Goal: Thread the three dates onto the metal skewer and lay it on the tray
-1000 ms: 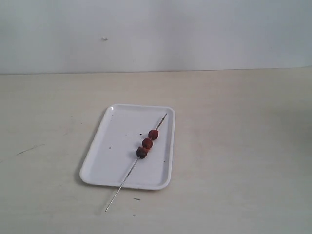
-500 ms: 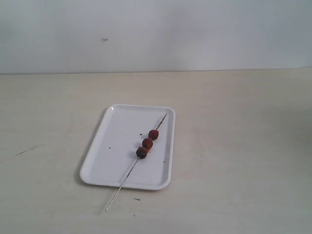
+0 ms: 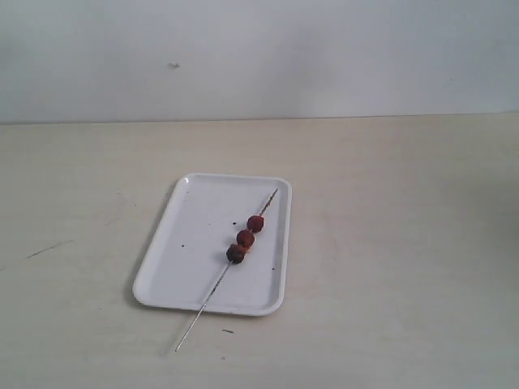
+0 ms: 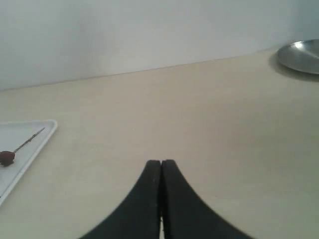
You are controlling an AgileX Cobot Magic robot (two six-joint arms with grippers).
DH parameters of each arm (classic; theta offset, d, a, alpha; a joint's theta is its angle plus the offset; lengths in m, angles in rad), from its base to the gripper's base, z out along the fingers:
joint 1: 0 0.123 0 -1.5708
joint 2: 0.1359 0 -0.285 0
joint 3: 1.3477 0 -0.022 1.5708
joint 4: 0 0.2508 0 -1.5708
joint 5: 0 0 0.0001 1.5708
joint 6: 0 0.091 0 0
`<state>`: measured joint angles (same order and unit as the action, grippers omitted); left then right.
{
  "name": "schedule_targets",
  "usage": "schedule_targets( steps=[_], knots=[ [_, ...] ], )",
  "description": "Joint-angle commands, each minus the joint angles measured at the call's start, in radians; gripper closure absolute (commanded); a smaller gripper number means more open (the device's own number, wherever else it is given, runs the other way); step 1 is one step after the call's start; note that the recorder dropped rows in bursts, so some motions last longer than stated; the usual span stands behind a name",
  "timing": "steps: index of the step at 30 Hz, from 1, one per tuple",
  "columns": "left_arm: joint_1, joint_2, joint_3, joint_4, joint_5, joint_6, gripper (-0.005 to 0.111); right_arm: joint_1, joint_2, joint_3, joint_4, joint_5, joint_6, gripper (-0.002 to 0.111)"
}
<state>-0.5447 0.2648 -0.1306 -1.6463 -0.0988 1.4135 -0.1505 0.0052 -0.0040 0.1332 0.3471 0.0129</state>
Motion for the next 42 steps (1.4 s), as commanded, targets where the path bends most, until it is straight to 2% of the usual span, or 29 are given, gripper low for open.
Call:
schedule_targets(
  steps=[1,19,23,27,31,42],
  knots=[
    [0.0,-0.008,0.005,-0.005,-0.005,-0.004,0.107,-0.006,-0.005,0.004,-0.009,-0.022,0.006,0.108],
    [0.003,-0.023,0.005,-0.005,-0.005,0.002,0.107,-0.006,-0.005,0.004,-0.003,-0.022,0.006,0.108],
    [0.066,-0.125,0.007,0.011,-0.009,0.063,0.107,-0.006,-0.005,0.004,-0.001,-0.022,0.006,0.108],
    [0.153,-0.265,0.031,-0.092,0.031,0.063,0.107,-0.006,-0.005,0.004,-0.001,-0.022,0.006,0.108],
    [0.217,-0.258,0.036,-0.098,0.065,0.026,0.107,-0.006,-0.005,0.004,-0.002,-0.022,0.006,0.108],
    [0.225,-0.228,0.039,-0.098,0.079,0.005,0.107,-0.006,-0.005,0.004,-0.002,-0.022,0.006,0.108]
  ],
)
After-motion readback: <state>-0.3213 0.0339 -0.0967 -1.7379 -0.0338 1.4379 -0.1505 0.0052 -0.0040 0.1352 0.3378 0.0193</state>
